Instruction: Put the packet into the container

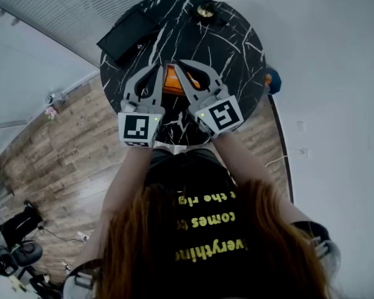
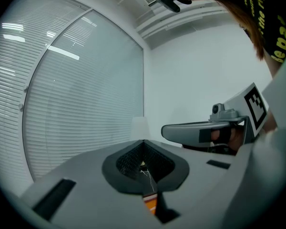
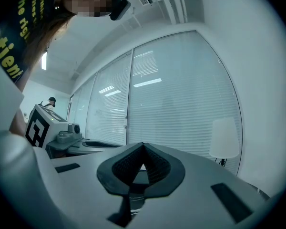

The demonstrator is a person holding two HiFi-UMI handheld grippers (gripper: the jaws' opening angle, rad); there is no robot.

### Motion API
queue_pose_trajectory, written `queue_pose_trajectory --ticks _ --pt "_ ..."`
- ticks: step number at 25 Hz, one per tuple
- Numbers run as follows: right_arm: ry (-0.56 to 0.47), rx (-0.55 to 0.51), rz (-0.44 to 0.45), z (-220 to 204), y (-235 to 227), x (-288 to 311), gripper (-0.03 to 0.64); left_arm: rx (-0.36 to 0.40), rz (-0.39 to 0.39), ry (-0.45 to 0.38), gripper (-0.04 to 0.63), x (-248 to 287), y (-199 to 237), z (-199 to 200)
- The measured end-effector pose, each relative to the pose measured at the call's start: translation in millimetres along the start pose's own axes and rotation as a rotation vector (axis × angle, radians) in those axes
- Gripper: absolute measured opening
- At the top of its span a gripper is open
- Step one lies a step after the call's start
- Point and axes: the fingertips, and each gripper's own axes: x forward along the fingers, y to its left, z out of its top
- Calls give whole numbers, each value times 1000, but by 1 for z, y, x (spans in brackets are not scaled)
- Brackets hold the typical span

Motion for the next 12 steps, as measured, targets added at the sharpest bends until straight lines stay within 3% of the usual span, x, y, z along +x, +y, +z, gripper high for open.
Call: queue_pose_trajectory --ticks 12 --pt "-7 4 -4 6 2 0 15 2 -4 -1 0 0 -1 -1"
